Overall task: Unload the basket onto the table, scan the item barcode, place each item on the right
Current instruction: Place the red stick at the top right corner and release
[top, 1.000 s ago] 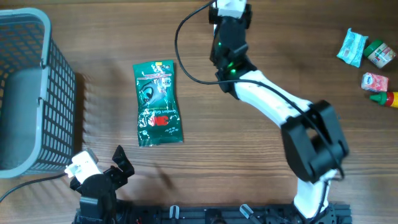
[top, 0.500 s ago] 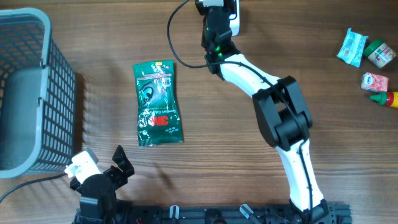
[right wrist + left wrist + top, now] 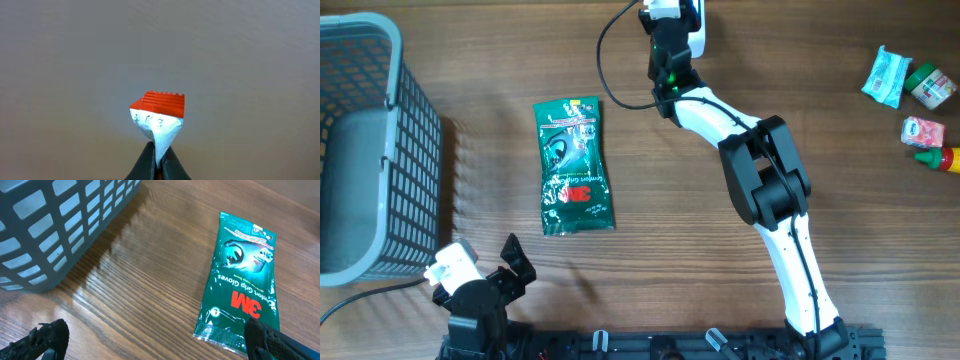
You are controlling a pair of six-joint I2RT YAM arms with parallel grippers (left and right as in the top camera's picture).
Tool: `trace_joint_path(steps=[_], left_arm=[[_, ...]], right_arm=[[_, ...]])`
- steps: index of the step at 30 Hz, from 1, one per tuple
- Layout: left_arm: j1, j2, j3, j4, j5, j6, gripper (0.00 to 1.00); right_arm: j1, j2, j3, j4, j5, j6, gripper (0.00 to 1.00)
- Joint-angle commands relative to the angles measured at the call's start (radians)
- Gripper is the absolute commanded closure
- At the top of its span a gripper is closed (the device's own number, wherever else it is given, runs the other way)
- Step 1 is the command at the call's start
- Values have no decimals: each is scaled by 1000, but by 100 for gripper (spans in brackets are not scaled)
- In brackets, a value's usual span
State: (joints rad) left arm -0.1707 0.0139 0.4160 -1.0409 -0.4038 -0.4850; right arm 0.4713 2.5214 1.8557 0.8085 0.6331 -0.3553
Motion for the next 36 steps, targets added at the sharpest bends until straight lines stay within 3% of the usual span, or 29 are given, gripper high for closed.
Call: trace_joint_path(steps=[1, 7, 10, 13, 18, 24, 27, 28, 29, 31, 32, 33, 36], left_arm=[[5, -7, -5, 2, -13, -10, 0], [5, -7, -5, 2, -13, -10, 0], [5, -7, -5, 2, -13, -10, 0], [5, -7, -5, 2, -13, -10, 0], [5, -7, -5, 2, -13, -10, 0], [5, -7, -5, 2, -13, -10, 0], [5, -7, -5, 2, -13, -10, 0], [5, -7, -5, 2, -13, -10, 0], [5, -7, -5, 2, -13, -10, 0], [5, -7, -5, 2, -13, -10, 0], [5, -7, -5, 2, -13, -10, 0], [5, -7, -5, 2, -13, -10, 0], [5, -7, -5, 2, -13, -10, 0]], right_arm=[[-19, -55, 26, -36, 253, -55, 96], [-87, -88, 25, -79, 622, -243, 96], [-162, -88, 1, -175, 706, -232, 96], [-253, -87, -26, -431, 690, -101, 96], [-424, -87, -60, -885, 655, 269, 96], [-554, -87, -63, -1138, 576, 470, 96], [-593, -87, -63, -1210, 516, 494, 93], [-600, -89, -63, -1226, 491, 500, 85], [-603, -94, -62, -1246, 463, 521, 69], [-600, -118, -58, -1296, 373, 571, 36], [-595, -137, -54, -1323, 308, 592, 10], [-587, -162, -51, -1345, 246, 619, 0], [-555, -272, -49, -1399, 85, 711, 0]])
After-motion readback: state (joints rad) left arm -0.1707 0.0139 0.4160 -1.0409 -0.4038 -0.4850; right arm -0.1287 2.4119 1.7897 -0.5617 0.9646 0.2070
